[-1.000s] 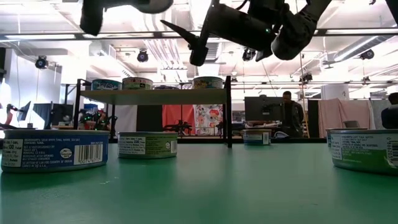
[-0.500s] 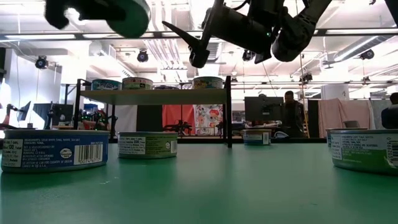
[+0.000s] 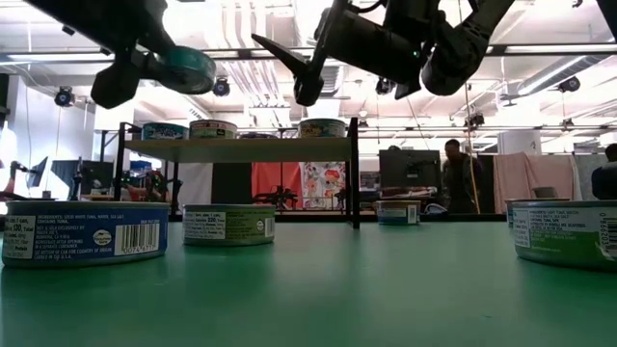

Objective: Stack canned seafood by type on shelf
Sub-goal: Stack the center light blue tuna can on top of the light blue tuna can on the shelf

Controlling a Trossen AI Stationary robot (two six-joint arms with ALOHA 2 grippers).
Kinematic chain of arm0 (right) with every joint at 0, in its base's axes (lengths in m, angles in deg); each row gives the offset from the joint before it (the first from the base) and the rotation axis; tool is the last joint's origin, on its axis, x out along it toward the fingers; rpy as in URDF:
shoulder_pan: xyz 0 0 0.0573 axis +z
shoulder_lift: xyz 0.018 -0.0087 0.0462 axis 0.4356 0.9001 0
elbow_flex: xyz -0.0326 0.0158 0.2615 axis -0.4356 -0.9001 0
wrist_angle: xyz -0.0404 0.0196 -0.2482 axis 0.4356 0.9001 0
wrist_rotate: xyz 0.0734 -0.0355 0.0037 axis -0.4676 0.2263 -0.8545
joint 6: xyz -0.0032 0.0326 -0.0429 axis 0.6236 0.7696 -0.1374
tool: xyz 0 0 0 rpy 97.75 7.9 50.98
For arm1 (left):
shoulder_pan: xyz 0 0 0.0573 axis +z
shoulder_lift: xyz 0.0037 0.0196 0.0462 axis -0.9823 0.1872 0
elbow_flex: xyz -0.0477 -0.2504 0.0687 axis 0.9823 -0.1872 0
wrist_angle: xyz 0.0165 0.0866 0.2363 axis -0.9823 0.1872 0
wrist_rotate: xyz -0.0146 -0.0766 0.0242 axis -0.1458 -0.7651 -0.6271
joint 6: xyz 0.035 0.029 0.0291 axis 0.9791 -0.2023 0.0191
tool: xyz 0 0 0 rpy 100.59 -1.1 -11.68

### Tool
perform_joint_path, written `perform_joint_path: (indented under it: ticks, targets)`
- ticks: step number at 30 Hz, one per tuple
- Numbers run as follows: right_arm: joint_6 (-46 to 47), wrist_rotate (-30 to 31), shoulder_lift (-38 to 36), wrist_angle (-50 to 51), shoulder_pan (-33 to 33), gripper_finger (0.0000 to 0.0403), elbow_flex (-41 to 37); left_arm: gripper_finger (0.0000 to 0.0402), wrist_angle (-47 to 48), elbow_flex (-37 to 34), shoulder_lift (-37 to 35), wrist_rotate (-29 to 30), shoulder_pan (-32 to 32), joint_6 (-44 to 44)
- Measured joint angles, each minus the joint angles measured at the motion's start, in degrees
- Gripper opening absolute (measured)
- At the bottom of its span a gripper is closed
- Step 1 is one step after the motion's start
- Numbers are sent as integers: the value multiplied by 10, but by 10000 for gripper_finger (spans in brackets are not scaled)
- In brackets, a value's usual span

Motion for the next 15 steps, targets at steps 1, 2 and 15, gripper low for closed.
perform_joint_path:
  ticks: [1,2,15]
  targets:
    - [-4,0,0,5,0,341,0,113,0,0,1,2,0,-1]
    - [-9,0,0,9,-1,340,0,113,1,0,1,-1,0,-4]
    - [-58,-34,0,19,-22,345,0,113,-71,2,-98,-414,35,-8]
